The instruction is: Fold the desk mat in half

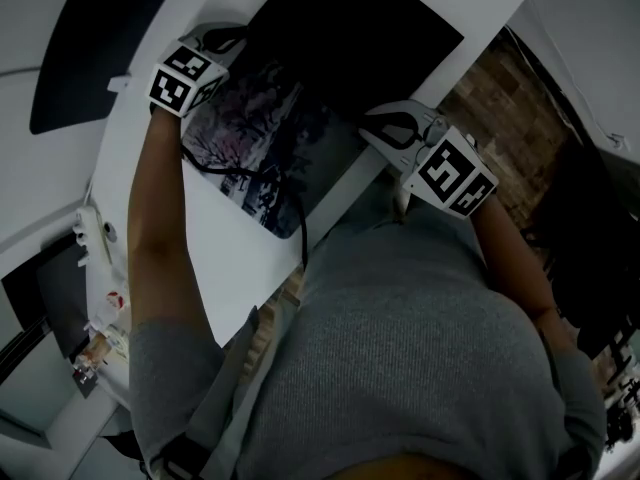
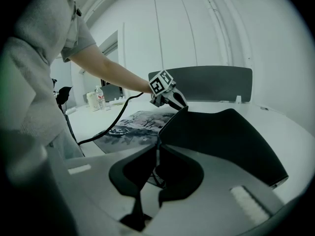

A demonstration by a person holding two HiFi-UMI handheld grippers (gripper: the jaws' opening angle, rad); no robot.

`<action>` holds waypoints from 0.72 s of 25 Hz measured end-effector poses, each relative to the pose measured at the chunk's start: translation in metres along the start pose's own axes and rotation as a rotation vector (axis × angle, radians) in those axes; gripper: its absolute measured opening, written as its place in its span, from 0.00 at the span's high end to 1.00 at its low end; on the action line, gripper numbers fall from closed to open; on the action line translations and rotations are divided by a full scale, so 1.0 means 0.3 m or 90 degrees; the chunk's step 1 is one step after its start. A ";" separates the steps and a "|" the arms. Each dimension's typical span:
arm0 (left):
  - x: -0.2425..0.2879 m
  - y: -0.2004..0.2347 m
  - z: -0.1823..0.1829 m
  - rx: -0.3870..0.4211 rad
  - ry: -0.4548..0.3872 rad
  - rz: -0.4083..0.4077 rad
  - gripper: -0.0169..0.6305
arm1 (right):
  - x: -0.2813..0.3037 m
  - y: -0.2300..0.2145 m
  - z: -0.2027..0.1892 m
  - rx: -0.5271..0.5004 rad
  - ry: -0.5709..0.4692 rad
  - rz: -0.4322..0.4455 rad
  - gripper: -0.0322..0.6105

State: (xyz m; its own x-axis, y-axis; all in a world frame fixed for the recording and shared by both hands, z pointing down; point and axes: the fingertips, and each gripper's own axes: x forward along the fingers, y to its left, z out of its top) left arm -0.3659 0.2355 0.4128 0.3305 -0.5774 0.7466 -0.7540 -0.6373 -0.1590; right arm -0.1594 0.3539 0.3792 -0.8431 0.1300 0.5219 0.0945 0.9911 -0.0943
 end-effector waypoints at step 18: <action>-0.152 -0.110 -0.153 -0.012 0.001 0.026 0.93 | 0.047 0.199 0.022 -0.031 0.006 0.048 0.90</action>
State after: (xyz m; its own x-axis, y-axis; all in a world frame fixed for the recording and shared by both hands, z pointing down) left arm -0.3822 0.3063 0.4136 0.2980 -0.6017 0.7410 -0.7774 -0.6035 -0.1774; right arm -0.1692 0.4147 0.3755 -0.8273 0.2041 0.5233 0.1829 0.9788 -0.0926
